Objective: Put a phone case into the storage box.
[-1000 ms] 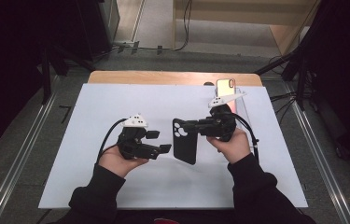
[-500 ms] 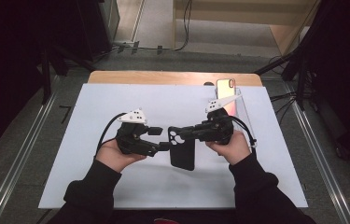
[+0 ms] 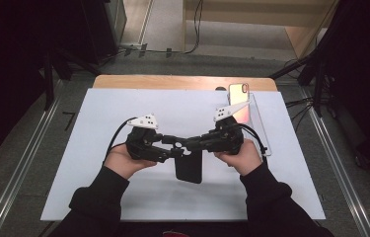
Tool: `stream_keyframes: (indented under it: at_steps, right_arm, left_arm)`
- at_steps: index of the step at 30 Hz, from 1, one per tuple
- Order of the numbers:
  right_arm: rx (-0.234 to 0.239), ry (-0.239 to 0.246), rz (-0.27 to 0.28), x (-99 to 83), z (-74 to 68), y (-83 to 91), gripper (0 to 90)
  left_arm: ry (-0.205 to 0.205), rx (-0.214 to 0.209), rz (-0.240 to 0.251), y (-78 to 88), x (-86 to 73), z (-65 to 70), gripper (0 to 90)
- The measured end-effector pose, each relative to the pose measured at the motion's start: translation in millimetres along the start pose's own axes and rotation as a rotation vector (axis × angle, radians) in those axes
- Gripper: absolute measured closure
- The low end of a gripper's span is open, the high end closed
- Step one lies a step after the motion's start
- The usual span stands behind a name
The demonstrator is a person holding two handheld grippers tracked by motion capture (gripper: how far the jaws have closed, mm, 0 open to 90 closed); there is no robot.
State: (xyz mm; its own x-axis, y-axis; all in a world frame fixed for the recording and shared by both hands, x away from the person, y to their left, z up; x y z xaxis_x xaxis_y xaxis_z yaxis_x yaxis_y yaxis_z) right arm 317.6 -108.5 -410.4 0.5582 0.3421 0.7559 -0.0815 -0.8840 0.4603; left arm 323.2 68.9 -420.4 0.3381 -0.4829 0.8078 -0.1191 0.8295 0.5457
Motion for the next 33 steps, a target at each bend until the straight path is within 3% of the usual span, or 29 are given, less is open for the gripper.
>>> stream_keyframes:
  at_steps: [4, 7, 11, 17, 19, 22, 26, 31, 33]
  right_arm:
    - [0.016, 0.002, -0.004, 0.1, -0.7, -2.2, 77.3]
    - [0.027, -0.002, -0.013, -0.3, -1.2, -3.4, 77.3]
    - [0.034, -0.001, -0.011, -0.2, -1.2, -3.7, 77.2]
    - [0.055, 0.004, 0.001, 0.6, -1.8, -1.8, 73.5]
    - [0.043, 0.003, 0.030, 2.5, -1.0, 0.0, 69.3]
    - [0.011, 0.007, 0.051, 3.8, -0.7, 1.4, 61.7]
    - [-0.064, -0.048, 0.074, 6.7, 2.4, 4.2, 50.0]
    - [-0.159, -0.018, 0.124, 8.8, 5.8, 6.5, 31.8]
    - [-0.181, 0.002, 0.127, 8.2, 6.0, 4.7, 28.0]
  left_arm:
    - [-0.015, -0.032, 0.005, -0.1, -0.8, 1.1, 55.0]
    - [-0.002, -0.056, -0.007, 0.3, -1.8, 1.6, 65.7]
    - [0.011, -0.073, -0.005, 1.7, -2.5, 0.8, 69.4]
    - [-0.030, -0.082, 0.008, 4.2, -2.4, 6.1, 74.3]
    - [-0.036, -0.082, 0.014, 5.1, -1.3, 7.8, 76.3]
    - [-0.012, -0.074, 0.005, 6.5, -0.5, 7.1, 76.7]
    - [0.024, -0.039, -0.006, 11.9, -1.9, 1.3, 76.7]
    - [0.091, 0.027, 0.001, 22.5, 0.8, -5.3, 76.5]
    - [0.100, 0.052, -0.002, 25.2, 1.7, -6.4, 76.4]
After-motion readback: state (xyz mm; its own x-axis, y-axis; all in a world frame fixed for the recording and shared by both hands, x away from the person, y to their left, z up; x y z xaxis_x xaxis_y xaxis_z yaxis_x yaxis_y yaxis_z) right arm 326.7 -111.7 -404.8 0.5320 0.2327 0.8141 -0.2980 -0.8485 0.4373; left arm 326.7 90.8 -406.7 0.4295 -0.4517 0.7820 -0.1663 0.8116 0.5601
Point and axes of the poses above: each handheld gripper's, and its own axes: y roughly backward along the jaws, x roughly out of its top, z roughly to its right, the point moved 5 cm from there along -y, roughly forward along the jaws, and after that the axes turned 4 degrees about -y, right-handed, at the moved point
